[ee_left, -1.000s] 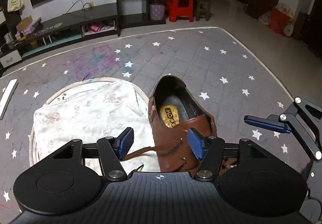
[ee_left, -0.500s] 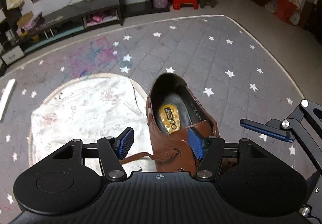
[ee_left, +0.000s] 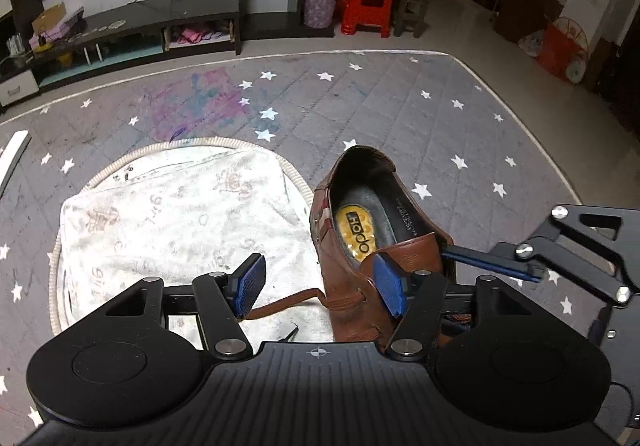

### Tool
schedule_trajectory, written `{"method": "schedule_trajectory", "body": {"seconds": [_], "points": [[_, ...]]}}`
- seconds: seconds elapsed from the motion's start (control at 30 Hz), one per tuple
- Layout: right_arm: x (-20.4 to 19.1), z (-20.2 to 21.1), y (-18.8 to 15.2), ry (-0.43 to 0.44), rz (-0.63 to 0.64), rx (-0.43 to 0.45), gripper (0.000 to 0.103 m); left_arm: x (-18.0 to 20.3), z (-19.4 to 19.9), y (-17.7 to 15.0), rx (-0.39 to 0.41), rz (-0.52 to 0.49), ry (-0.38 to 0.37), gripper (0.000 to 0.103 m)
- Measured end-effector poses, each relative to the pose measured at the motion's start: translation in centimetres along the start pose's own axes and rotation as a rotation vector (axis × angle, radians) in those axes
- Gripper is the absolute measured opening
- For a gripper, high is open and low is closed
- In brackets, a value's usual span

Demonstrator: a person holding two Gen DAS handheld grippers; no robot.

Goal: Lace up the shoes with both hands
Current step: 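Grasp the lace end near the shoe with the right gripper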

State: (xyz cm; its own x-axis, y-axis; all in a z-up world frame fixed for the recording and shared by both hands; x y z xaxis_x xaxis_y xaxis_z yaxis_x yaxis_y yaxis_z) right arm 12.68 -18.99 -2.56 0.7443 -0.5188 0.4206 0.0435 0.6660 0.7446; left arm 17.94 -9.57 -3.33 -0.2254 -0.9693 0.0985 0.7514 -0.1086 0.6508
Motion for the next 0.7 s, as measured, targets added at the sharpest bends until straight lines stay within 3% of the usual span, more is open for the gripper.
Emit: {"method": "schedule_trajectory", "body": {"seconds": [0.1, 0.2, 0.37, 0.43, 0.7], "points": [[-0.3, -0.5, 0.1, -0.006, 0.031, 0.002, 0.034, -0.4, 0.0, -0.1, 0.004, 0.011, -0.010, 0.064], [-0.5, -0.8, 0.0, -0.022, 0.056, 0.004, 0.024, -0.7, -0.2, -0.3, -0.001, 0.012, -0.006, 0.064], [-0.9, -1.4, -0.1, -0.048, 0.097, 0.007, 0.024, -1.1, -0.8, -0.8, -0.011, 0.026, -0.014, 0.064], [-1.1, -1.6, -0.1, -0.058, 0.114, 0.008, 0.010, -1.2, -1.0, -0.9, -0.017, 0.027, -0.012, 0.065], [-1.7, -2.5, -0.3, -0.100, 0.179, 0.012, 0.008, -1.6, -0.9, -1.0, -0.010, 0.054, -0.009, 0.065]]}}
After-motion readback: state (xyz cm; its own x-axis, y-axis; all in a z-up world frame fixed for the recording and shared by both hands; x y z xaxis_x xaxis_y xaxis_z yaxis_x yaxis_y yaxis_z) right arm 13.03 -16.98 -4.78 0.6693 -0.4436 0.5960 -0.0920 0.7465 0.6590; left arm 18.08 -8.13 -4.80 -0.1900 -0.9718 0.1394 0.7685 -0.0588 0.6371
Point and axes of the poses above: each gripper's, at about its wrist camera, not at the fingertips, and z roughly against the way its jaws point, x to its right, y to its top, the point moved 10 cm from there along -z, roughly the way its jaws point, and after that the axes turned 4 degrees about x, right-handed, at the moved point
